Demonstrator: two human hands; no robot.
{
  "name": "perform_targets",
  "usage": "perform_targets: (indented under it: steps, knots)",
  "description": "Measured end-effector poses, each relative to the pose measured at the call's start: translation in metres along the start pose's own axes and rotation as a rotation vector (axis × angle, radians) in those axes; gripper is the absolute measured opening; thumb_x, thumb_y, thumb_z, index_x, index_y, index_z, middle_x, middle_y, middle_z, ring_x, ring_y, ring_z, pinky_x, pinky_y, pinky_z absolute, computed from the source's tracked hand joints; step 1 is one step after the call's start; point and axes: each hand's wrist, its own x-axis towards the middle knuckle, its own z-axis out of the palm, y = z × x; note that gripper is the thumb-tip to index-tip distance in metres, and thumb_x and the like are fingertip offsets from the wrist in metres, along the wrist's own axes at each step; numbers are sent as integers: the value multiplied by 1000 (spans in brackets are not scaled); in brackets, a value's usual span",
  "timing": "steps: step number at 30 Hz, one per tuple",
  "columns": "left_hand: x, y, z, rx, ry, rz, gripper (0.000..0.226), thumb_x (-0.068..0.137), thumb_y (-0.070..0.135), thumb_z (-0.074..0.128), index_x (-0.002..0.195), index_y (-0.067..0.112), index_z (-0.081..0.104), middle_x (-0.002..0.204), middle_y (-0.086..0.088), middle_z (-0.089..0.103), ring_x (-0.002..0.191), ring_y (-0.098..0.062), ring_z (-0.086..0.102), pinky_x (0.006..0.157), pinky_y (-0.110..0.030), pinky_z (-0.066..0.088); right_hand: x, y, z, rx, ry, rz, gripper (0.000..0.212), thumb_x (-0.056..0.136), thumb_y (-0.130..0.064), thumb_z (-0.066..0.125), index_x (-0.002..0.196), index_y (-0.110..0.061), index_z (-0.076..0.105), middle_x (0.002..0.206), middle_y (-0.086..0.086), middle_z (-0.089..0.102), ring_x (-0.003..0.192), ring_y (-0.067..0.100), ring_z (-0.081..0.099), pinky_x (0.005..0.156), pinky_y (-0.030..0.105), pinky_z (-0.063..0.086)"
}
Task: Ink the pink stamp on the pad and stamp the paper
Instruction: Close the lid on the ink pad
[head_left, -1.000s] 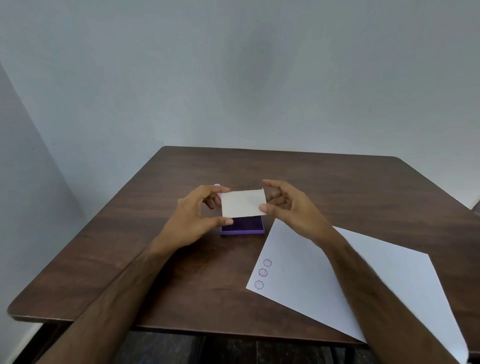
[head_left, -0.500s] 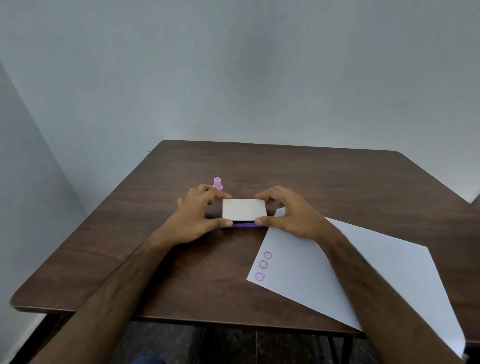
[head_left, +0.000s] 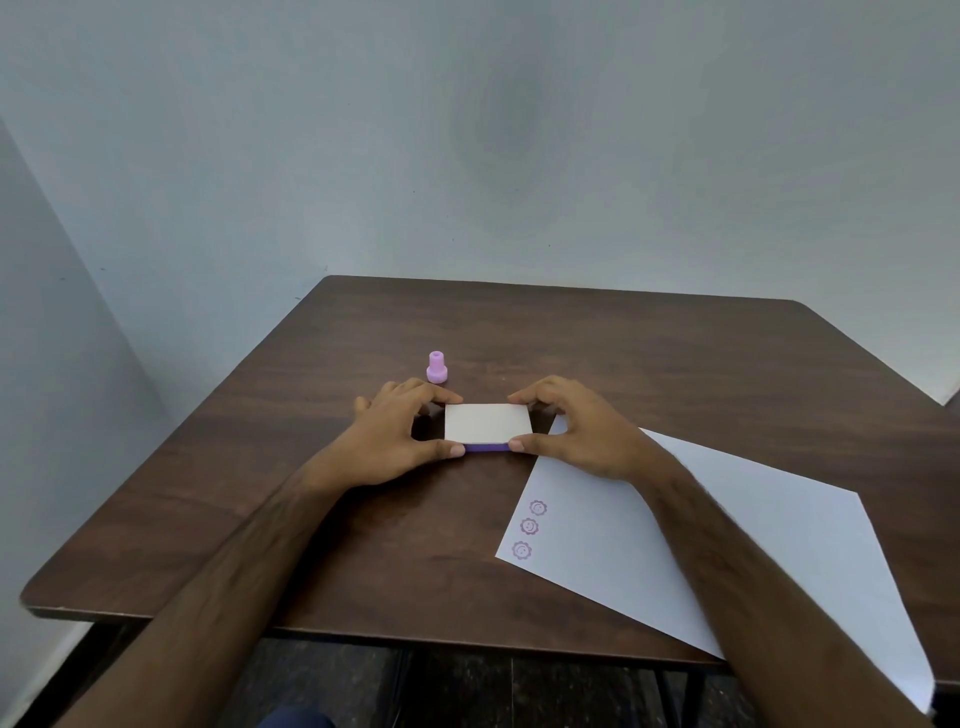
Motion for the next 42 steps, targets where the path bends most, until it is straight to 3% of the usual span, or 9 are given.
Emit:
perform_targets:
  steps: [14, 22, 28, 35, 42]
  knots:
    - [-1, 2, 0, 54, 6, 30, 57, 84, 63, 64, 135, 40, 56, 135, 21, 50, 127, -10, 37, 102, -43, 26, -1, -1, 0, -50, -22, 2, 59, 81, -46, 77, 135, -28, 61, 131, -10, 57, 122, 10, 44, 105, 30, 38]
    - [0, 1, 1, 109, 19, 76, 53, 84, 62, 64, 134, 47, 57, 117, 28, 49, 121, -6, 40, 93, -35, 22, -1, -6, -2, -176, -47, 9, 63, 84, -50, 71, 141, -29, 55, 134, -10, 56, 124, 16, 43, 110, 43, 36]
    - [-2, 0, 1, 265, 37, 201, 51, 92, 63, 51, 140, 46, 51, 129, 27, 52, 124, -3, 41, 88, -31, 21, -2, -9, 0, -352, -57, -19, 63, 89, -58, 59, 146, -34, 48, 140, -15, 52, 128, 15, 39, 106, 40, 36]
    - [-8, 0, 6, 348, 81, 243, 50, 96, 59, 45, 142, 40, 52, 134, 19, 57, 129, -5, 47, 91, -30, 24, -5, -18, 2, -512, -120, -9, 65, 96, -58, 47, 154, -31, 34, 158, -11, 39, 146, 16, 33, 116, 45, 31]
    - [-12, 3, 2, 286, 99, 191, 52, 92, 64, 48, 139, 42, 54, 134, 21, 56, 128, -4, 45, 90, -30, 26, -7, -24, -19, -175, -162, 46, 64, 96, -41, 59, 154, -28, 34, 157, -3, 41, 141, 17, 38, 117, 40, 32]
